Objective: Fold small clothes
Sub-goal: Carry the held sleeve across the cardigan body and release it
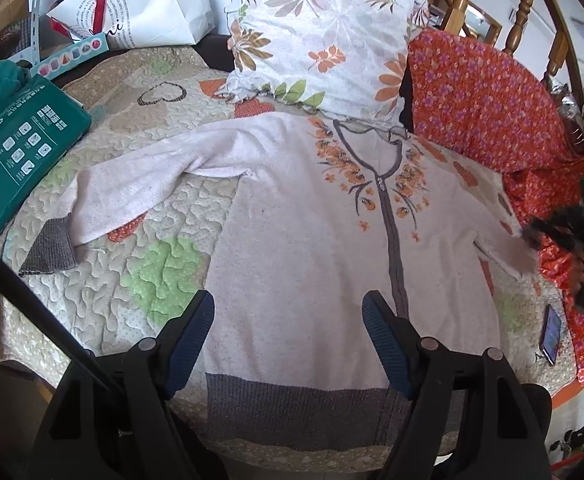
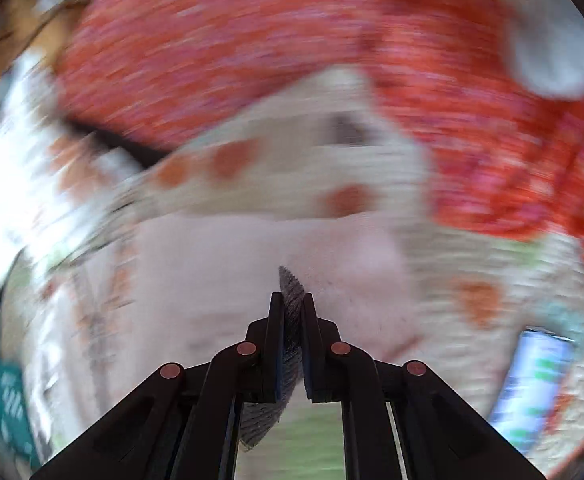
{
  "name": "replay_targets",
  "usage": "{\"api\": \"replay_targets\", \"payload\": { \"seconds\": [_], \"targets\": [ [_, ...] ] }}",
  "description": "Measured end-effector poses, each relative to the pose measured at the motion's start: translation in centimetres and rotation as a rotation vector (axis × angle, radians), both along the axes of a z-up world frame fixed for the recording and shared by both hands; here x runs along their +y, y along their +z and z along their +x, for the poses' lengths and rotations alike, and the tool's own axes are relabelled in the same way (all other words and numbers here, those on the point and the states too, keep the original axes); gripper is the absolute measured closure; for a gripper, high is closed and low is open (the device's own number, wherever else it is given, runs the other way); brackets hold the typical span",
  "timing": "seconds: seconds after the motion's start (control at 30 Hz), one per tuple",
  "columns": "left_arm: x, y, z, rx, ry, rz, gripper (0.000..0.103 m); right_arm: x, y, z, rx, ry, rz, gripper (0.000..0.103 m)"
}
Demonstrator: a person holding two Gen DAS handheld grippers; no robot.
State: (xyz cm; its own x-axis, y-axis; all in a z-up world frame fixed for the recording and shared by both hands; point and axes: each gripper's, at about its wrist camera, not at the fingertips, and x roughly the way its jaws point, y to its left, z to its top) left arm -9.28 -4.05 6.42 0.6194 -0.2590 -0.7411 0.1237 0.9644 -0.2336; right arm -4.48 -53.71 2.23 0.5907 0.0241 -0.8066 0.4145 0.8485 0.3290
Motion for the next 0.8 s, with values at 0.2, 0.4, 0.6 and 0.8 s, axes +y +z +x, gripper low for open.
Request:
{"api": "replay_targets", "payload": {
  "seconds": [0.2,0.4,0.6,0.8],
  "targets": [
    [3.1,0.8,-0.9,-0.043,0.033,-0.018,0.027,15.6,-2.0,9.8,-0.016,0.28,0.121,0.095],
    [7.3,0.3,-1.1,-0.042,0.09,-0.042,0.027,24.5,-5.9,16.9,0.038,0.346,0.195,0.095],
    [10.6,-0.8,-0.8,-0.022,0.143,-0.054,0.027,30.7,-8.9,22.7,0.1,0.398,0.217,0.092],
    [12.9,-1.6,-0.6,-0.009,0.201,-0.079,0.027,35.1,-7.8,24.4,0.075,0.452,0.191,0.059]
  ]
}}
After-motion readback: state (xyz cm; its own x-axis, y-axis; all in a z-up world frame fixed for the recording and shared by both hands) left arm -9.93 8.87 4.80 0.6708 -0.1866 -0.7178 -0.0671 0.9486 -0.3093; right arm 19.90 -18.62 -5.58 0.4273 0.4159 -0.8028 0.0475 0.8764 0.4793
